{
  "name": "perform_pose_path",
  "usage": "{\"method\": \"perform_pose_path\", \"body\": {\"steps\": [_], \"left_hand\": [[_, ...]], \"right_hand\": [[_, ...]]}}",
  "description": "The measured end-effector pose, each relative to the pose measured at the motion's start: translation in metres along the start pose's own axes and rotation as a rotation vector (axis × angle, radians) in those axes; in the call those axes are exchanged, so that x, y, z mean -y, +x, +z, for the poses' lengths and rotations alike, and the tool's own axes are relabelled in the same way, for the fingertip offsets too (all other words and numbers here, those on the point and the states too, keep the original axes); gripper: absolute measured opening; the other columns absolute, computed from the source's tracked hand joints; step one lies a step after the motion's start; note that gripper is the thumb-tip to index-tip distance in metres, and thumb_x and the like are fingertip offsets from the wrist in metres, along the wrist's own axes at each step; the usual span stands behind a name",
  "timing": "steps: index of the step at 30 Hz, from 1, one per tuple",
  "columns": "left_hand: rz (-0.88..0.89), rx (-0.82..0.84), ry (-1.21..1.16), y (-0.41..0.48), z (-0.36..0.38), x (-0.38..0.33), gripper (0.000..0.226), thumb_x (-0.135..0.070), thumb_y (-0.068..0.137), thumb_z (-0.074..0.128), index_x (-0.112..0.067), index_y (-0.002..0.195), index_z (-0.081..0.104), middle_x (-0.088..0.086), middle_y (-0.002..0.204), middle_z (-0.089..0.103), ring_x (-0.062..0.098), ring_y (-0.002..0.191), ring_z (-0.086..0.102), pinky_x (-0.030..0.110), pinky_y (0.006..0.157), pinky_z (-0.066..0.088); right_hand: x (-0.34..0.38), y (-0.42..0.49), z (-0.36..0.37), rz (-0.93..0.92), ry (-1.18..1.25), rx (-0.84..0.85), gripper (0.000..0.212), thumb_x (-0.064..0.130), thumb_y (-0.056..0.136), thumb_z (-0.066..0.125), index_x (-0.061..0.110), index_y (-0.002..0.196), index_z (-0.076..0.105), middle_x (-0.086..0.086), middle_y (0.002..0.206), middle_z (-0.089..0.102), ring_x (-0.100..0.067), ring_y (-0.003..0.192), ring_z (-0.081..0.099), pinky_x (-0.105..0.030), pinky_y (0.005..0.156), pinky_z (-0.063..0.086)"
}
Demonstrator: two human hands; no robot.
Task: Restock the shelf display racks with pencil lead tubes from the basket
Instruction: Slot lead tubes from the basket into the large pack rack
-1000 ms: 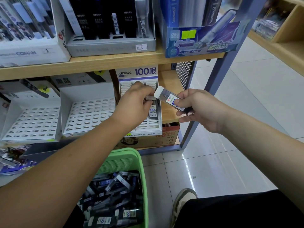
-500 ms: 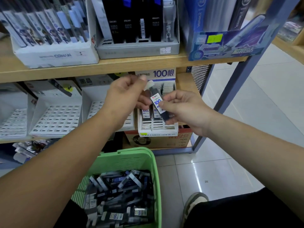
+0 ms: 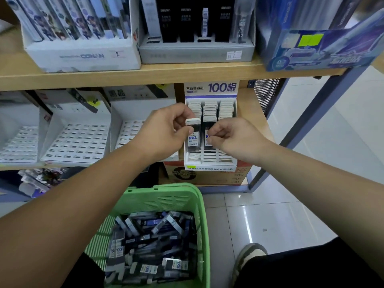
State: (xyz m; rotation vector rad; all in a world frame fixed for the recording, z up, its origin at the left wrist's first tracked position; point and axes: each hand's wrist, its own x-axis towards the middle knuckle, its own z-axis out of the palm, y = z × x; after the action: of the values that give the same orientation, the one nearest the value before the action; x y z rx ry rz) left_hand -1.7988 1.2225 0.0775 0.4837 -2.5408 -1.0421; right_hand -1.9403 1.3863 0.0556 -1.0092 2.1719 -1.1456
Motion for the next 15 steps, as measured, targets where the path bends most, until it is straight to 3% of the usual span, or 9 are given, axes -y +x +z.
{"method": "perform_pose_path", "body": {"steps": [2,6,15], "left_hand": [[-0.004,0.003,-0.012,0.0011,0.0003,0.0030,0.019,-0.013,0.091,0.076,-0.027,0.103,0.069,-0.003,0.087,0.069,0.012,0.076,0.063,0.038,0.078,0.059],[0.000,0.013,-0.032,0.0010,0.0003,0.0050,0.020,-0.014,0.092,0.076,-0.026,0.107,0.069,-0.001,0.088,0.068,0.016,0.077,0.063,0.036,0.076,0.059],[0.034,0.014,0.010,-0.0025,0.0010,0.0005,0.020,-0.012,0.093,0.074,-0.026,0.106,0.068,-0.011,0.081,0.062,0.000,0.069,0.055,0.025,0.070,0.054]], "right_hand": [[-0.0028,0.0009,-0.0027,-0.005,-0.004,-0.014,0.003,0.015,0.090,0.077,0.016,0.091,0.074,-0.008,0.087,0.076,-0.025,0.079,0.070,-0.042,0.083,0.059],[-0.0050,0.0015,-0.0071,-0.008,0.010,-0.034,0.004,0.019,0.090,0.078,0.021,0.089,0.074,0.000,0.081,0.073,-0.010,0.071,0.065,-0.030,0.072,0.057],[-0.0040,-0.0015,-0.0104,0.021,0.023,-0.034,0.004,0.018,0.090,0.078,0.015,0.091,0.075,-0.003,0.078,0.072,-0.007,0.065,0.061,-0.015,0.055,0.048]]}}
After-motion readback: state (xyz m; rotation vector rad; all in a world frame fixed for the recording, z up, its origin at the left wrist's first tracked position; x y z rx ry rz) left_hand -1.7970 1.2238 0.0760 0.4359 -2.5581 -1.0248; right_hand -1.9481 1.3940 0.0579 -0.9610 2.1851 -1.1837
